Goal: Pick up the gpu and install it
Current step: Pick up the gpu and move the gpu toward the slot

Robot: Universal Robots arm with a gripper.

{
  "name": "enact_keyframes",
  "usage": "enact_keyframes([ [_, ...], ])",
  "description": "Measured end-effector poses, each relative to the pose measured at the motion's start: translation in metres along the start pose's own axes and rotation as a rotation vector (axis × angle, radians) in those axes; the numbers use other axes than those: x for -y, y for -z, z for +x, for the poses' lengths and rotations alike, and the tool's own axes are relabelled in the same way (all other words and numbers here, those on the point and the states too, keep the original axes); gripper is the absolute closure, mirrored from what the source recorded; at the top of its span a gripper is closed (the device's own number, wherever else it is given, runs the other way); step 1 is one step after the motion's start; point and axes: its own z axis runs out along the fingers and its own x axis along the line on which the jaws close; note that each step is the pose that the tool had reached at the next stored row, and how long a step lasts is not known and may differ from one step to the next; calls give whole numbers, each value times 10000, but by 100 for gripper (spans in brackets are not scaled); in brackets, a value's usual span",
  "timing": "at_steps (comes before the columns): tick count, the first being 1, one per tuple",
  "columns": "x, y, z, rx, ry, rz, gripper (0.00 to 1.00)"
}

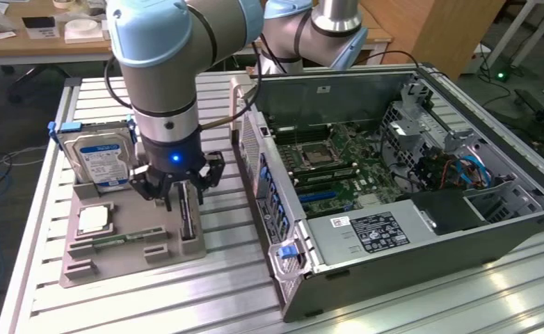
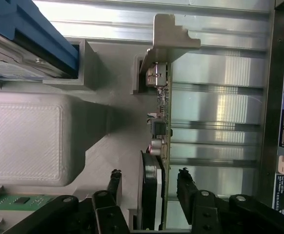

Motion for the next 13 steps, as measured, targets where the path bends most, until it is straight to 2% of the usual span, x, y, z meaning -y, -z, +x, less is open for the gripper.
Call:
enact_keyframes([
  [4,1,-13,1,-2,-14,2,44],
  [5,0,-16,1,0,-14,0,50],
  [7,0,-22,0,1,-14,-1,50],
  [8,0,-25,-1,2,-15,-2,56],
  [11,0,-31,-2,1,-16,-1,58],
  [12,1,-36,-7,2,-15,-2,65],
  [13,1,-43,-9,3,-17,-2,65],
])
